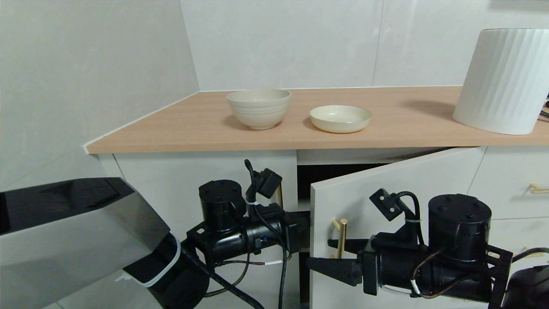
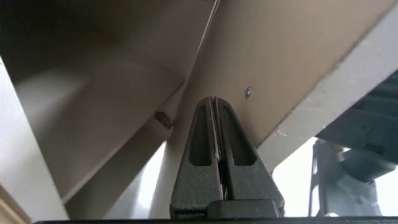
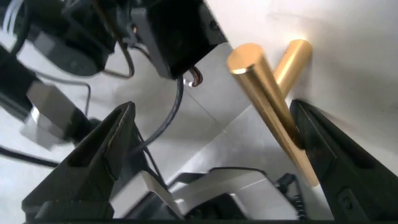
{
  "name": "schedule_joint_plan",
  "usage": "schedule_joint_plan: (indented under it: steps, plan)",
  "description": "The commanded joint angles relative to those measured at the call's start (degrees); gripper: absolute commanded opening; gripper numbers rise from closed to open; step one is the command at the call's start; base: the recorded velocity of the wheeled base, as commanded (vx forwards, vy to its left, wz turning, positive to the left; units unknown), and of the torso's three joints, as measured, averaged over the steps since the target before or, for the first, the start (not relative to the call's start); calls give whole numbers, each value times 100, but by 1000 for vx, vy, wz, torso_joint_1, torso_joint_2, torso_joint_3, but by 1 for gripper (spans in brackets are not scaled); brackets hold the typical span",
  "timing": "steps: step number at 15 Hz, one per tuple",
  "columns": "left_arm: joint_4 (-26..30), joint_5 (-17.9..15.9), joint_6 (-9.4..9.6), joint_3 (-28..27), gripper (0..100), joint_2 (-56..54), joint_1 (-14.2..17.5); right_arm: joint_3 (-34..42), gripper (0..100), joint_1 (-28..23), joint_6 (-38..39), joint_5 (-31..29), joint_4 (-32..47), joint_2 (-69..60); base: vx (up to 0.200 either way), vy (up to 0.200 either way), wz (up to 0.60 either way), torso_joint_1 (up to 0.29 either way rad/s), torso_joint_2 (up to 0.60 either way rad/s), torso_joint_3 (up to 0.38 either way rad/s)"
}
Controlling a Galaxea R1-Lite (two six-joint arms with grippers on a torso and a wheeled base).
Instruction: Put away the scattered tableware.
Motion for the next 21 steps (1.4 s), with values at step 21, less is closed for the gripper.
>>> schedule_joint_plan:
  steps: [21]
  plan:
    - [453,-12,-384,-897,0,349,-395,2140,100,-1049,-705,-465,50,-1866,-38,0,0,1,0,0]
